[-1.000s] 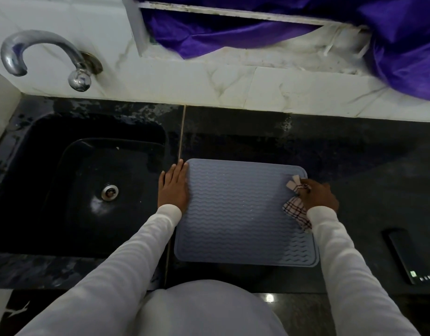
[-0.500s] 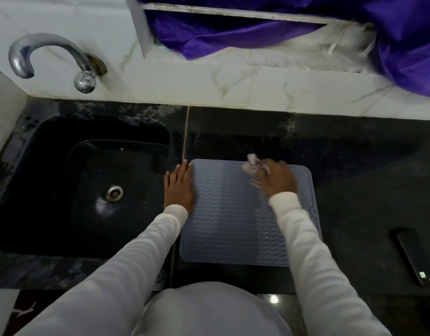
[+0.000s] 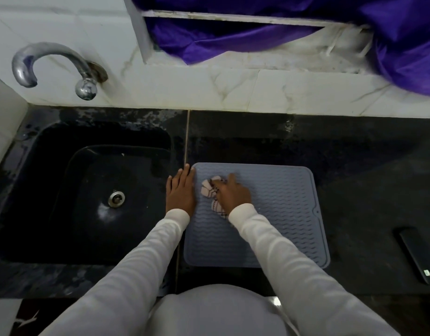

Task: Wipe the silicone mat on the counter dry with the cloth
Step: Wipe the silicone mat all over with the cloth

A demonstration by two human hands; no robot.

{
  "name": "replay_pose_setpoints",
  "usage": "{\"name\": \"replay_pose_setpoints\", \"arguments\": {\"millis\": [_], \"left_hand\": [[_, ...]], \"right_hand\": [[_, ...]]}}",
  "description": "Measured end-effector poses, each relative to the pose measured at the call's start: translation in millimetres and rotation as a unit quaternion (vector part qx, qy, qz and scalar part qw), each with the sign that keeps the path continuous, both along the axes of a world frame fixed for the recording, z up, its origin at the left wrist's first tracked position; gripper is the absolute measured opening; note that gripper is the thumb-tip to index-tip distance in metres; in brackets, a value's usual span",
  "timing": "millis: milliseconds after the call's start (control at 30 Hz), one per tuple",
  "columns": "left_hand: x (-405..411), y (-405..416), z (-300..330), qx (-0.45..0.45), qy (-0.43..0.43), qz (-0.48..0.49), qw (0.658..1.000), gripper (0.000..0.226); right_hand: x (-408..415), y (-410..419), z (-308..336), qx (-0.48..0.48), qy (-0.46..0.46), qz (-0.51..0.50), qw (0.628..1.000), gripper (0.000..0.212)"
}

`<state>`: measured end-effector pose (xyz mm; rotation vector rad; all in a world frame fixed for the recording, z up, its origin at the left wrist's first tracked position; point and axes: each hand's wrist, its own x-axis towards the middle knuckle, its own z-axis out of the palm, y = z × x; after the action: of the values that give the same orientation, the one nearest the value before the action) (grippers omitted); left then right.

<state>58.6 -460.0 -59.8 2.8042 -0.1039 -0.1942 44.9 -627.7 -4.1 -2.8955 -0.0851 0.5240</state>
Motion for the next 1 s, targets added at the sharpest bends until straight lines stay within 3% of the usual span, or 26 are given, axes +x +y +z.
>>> {"name": "replay_pose_setpoints", "arguments": {"millis": [467,1000], "left_hand": [[-2.7,-2.5,7.9,0.017,-0.006,-0.014,1.0,0.063],[-2.8,-5.0,5.6,0.027,-0.001,-0.004,1.0,0.064]], "right_hand": [[-30.2,-145.8,-4.1,-0.062,-0.034,-0.133,0.989,0.039],[-41.5,-231.2,11.1,-0.081,0.008,-0.24,0.967,0.041]]}}
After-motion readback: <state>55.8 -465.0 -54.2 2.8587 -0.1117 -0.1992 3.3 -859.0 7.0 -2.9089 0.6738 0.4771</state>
